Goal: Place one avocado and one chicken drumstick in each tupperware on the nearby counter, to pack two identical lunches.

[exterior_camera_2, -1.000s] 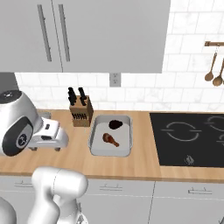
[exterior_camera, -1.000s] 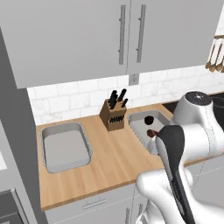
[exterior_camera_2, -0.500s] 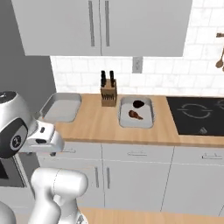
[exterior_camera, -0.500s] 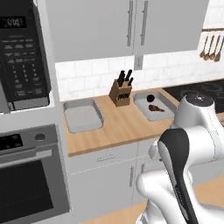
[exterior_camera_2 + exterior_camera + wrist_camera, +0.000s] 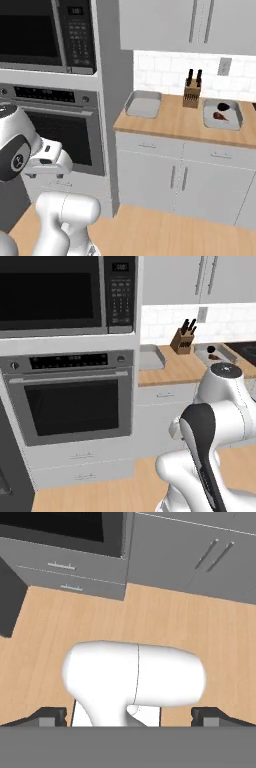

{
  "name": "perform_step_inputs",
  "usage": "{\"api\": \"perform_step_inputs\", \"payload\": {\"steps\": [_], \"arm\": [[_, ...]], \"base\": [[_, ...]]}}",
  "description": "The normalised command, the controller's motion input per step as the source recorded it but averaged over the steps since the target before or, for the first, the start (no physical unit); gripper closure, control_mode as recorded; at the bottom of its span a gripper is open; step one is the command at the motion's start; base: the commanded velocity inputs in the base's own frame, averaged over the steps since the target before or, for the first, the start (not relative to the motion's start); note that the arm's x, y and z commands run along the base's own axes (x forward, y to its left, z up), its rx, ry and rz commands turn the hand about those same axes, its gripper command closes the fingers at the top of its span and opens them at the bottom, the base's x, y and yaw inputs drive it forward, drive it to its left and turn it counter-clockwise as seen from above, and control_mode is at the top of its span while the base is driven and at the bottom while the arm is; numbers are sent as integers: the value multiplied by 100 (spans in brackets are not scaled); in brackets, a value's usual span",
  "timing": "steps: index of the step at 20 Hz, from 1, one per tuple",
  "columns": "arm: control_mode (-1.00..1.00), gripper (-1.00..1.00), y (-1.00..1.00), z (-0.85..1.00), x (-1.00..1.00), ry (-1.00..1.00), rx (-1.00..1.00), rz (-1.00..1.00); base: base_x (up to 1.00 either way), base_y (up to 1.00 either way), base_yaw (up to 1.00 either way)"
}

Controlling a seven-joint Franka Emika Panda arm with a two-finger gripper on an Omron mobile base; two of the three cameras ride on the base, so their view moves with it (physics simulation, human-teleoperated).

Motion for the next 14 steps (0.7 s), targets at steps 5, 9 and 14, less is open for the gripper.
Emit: {"api": "perform_step_inputs", "payload": {"steps": [5, 9, 14], "arm": [[100, -100, 0, 0, 0, 0, 0, 0], [100, -100, 0, 0, 0, 0, 0, 0], [100, -100, 0, 0, 0, 0, 0, 0]], "base": [[-100, 85, 33], [-100, 83, 23], [-99, 93, 16]]}}
